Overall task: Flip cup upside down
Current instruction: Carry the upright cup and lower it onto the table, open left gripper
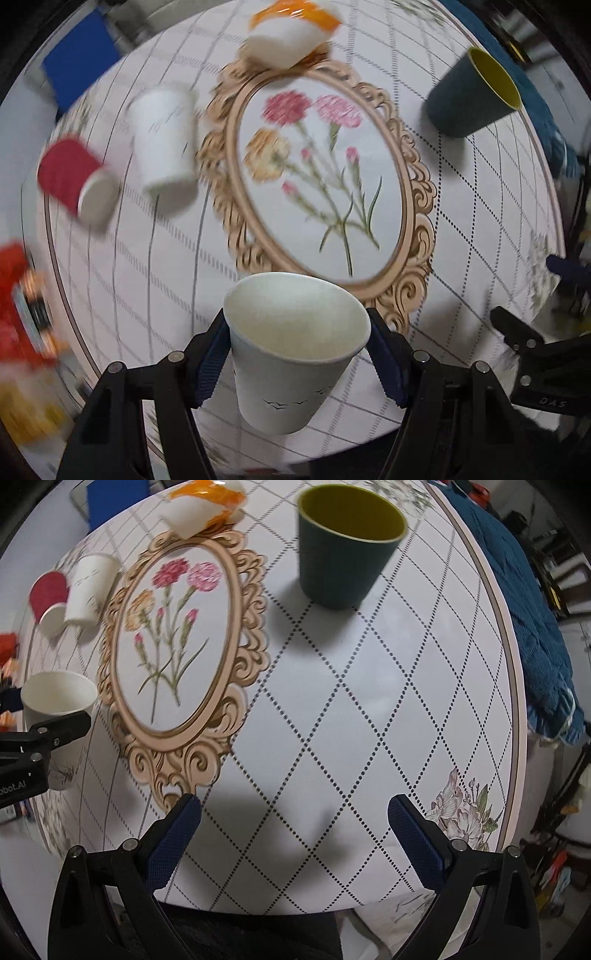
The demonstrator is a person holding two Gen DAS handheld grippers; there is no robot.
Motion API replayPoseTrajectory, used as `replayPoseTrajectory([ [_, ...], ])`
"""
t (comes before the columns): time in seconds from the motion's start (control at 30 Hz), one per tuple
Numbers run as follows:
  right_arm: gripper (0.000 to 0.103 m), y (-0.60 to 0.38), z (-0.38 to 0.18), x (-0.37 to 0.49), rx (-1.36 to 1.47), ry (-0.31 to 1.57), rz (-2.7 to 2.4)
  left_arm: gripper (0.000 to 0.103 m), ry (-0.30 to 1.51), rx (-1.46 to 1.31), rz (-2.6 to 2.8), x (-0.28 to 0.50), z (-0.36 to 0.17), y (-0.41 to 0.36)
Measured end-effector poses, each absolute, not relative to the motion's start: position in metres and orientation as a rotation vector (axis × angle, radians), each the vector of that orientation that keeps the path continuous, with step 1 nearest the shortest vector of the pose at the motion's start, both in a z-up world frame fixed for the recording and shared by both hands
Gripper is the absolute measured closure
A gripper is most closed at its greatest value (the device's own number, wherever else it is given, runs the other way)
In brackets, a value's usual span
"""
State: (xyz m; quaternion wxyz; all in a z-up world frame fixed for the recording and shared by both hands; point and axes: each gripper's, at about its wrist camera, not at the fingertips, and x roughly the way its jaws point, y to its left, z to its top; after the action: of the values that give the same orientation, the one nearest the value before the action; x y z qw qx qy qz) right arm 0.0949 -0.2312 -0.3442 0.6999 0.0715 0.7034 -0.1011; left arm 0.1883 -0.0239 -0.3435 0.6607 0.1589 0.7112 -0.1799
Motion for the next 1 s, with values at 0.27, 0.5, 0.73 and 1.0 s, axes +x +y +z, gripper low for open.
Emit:
replayPoseTrajectory([
  [0.27,0.0,-0.208,-0.346,0.078,0.071,1.568,-0.118,0.035,1.7,0.14,-0.245,0.144,-0.345,0.017],
  [0.5,0.0,-0.19,-0.361,0.068,0.007,1.599,-0.059,0.035,1.812,-0.023,-0.151,0.125,-0.368,0.042],
  [0.73,0.0,-0.179,-0.374,0.064,-0.011,1.625,-0.068,0.035,1.858,-0.129,-0.109,0.132,-0.396,0.055],
  [1.0,0.0,-0.186,-0.384,0.066,0.014,1.639,-0.135,0.035,1.848,-0.22,-0.118,0.156,-0.408,0.05],
])
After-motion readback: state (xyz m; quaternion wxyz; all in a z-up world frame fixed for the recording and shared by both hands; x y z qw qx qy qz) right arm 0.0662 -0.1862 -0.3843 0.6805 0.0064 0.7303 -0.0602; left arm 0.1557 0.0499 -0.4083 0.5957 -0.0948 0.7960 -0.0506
